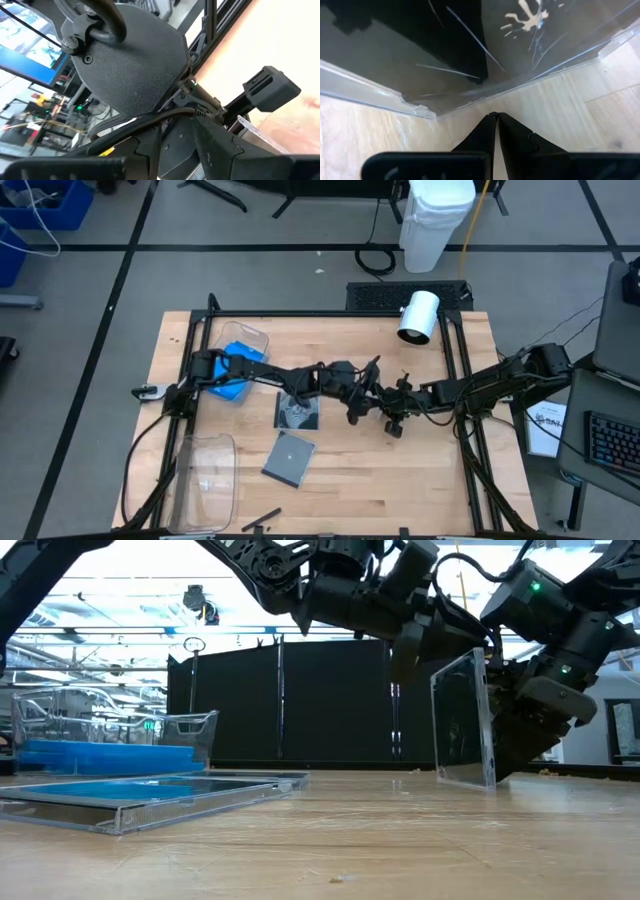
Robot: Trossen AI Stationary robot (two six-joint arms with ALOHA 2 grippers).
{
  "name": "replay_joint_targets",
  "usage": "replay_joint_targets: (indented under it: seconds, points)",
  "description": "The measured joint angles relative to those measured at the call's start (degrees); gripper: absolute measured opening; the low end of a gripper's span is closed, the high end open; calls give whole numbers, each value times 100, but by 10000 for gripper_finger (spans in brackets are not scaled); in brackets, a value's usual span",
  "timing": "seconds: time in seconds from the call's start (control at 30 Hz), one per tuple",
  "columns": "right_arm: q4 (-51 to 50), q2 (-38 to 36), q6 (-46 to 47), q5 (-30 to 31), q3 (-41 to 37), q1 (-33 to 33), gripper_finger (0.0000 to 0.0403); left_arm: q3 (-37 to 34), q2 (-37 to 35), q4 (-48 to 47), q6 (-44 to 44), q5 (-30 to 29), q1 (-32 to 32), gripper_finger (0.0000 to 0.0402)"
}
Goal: Pick & place jewel cases by type
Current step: Put the top black CD case into the bottom transparent bin
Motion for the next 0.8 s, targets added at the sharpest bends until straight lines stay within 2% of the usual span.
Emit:
replay_joint_targets:
  seconds: [0.23,0.8]
  points:
    - [31,-2,-23,251,0,0,16,-4,13,187,-109,69,14,122]
    - [23,-7,-84,286,0,-7,16,-2,2,129,152,-233,3,122]
